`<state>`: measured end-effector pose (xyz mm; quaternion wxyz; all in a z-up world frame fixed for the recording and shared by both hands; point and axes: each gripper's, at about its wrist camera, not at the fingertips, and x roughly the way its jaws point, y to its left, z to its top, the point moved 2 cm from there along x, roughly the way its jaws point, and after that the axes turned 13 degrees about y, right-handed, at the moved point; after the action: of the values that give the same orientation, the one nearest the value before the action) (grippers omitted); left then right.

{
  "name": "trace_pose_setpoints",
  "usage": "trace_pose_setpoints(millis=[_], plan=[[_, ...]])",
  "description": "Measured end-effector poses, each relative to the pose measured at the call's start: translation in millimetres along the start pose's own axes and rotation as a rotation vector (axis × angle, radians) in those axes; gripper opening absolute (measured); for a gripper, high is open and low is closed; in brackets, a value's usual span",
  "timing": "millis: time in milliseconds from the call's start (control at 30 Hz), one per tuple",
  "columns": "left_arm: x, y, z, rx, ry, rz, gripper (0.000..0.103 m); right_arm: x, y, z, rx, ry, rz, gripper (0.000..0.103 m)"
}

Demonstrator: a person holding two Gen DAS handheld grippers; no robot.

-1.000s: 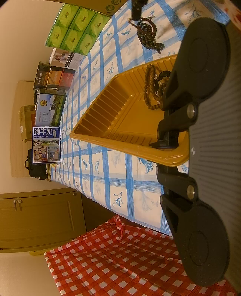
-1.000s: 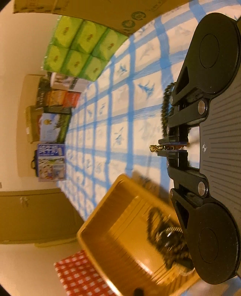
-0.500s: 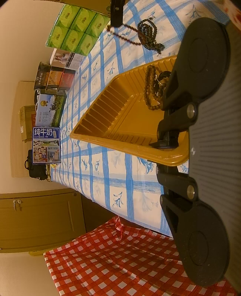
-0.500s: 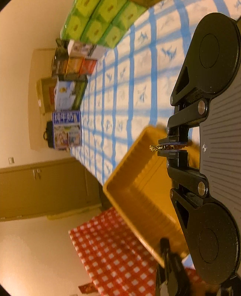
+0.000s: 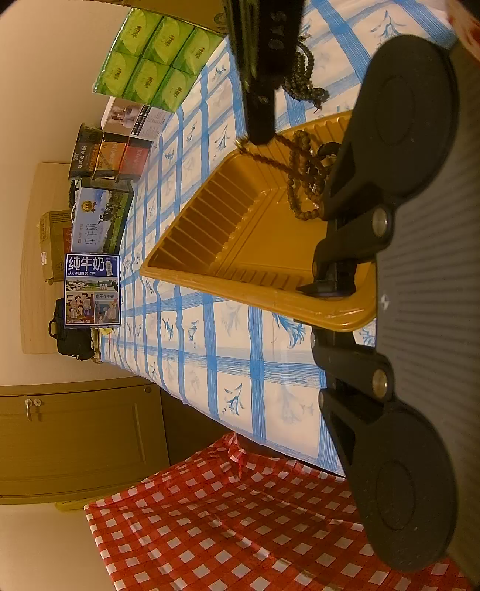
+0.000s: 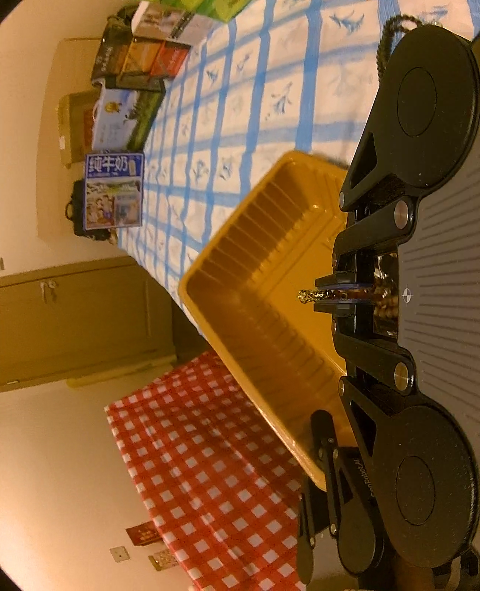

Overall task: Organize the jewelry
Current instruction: 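Carry the bead necklace into the tray and open the right tool, then move the right tool to the pearl-bead necklace and pinch it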

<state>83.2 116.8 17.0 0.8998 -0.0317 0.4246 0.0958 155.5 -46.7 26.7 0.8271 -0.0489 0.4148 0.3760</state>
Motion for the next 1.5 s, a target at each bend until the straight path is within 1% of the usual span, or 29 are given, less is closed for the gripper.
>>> trace_pose_setpoints(millis=[167, 300, 333, 400, 433, 467, 600, 733, 933, 1100, 1233, 1367, 1500], plan=[[-1, 0, -1, -0.001, 0.0, -0.001, 0.006, 12, 0, -3, 0.001, 0.033, 0.016, 0.005], [-1, 0, -1, -0.002, 0.0, -0.002, 0.006, 13, -3, -6, 0.008, 0.036, 0.026, 0.006], [-1, 0, -1, -0.001, 0.0, -0.001, 0.006, 12, -4, -7, 0.013, 0.032, 0.019, 0.008], [-1, 0, -1, -0.001, 0.001, 0.0, 0.006, 9, -8, -9, 0.026, 0.025, 0.005, 0.019], [-1, 1, -1, -0.001, 0.001, 0.0, 0.006, 7, -9, -10, 0.035, 0.02, -0.001, 0.031], [-1, 1, -1, -0.001, 0.001, -0.001, 0.006, 3, -13, -12, 0.046, 0.012, -0.006, 0.038], [-1, 1, -1, 0.0, 0.0, 0.0, 0.006, -11, -29, -25, 0.094, -0.007, -0.057, 0.039], [-1, 0, 0, -0.001, 0.001, -0.001, 0.006, -24, -53, -48, 0.169, -0.006, -0.129, 0.039], [-1, 0, -1, 0.002, -0.001, 0.002, 0.006, -38, -94, -87, 0.3, 0.026, -0.227, 0.039], [-1, 1, -2, 0.004, 0.0, 0.003, 0.006, -50, -117, -110, 0.363, 0.039, -0.291, 0.039], [-1, 0, -1, 0.003, 0.0, 0.002, 0.006, -56, -135, -120, 0.386, 0.032, -0.363, 0.039], [-1, 0, -1, 0.003, 0.0, 0.003, 0.006, -57, -154, -124, 0.403, 0.028, -0.404, 0.039], [-1, 0, -1, 0.002, 0.001, 0.002, 0.006, -50, -170, -124, 0.392, 0.037, -0.447, 0.039]])
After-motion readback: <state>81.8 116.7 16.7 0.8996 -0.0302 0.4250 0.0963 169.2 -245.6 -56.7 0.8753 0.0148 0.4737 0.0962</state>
